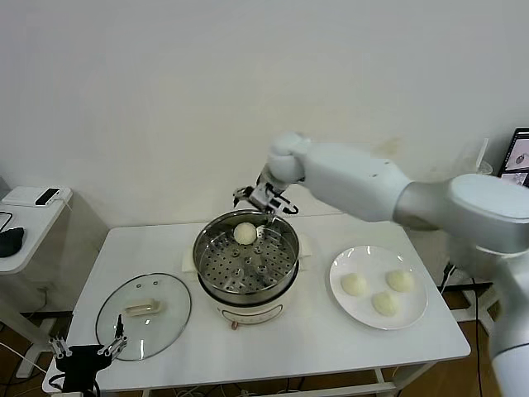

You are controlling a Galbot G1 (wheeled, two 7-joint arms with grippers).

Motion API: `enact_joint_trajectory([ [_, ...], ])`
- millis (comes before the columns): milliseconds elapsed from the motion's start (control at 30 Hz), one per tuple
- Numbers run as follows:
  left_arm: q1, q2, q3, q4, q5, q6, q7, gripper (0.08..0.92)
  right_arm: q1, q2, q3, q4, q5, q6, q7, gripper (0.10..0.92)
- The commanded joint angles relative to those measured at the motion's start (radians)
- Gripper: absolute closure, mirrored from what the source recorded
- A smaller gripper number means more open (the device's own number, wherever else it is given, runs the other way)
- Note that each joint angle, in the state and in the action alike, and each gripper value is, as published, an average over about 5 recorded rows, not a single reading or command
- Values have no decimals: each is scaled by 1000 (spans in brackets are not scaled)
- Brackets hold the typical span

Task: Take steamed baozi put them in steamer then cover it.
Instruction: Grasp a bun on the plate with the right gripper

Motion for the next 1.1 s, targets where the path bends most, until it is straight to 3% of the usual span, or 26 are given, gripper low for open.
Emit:
enact_joint_trajectory([
  [33, -20, 12, -10, -1, -28, 16, 5, 177, 76, -332, 56, 320, 175, -415, -70, 203],
  [367, -67, 48, -15, 34, -52, 29, 12, 177, -8, -657, 30, 469, 88, -504, -99, 203],
  [567, -80, 57, -8, 55, -52, 30, 13, 177, -138, -740, 45, 495, 42, -511, -101, 203],
  [800, -85, 69, -22, 61, -55, 35, 15, 177, -398, -729, 242, 412, -40, -507, -91, 203],
  [1100, -76, 69, -39, 63, -53, 40, 16, 177, -590, -587, 381, 237, -128, -470, -91, 203],
])
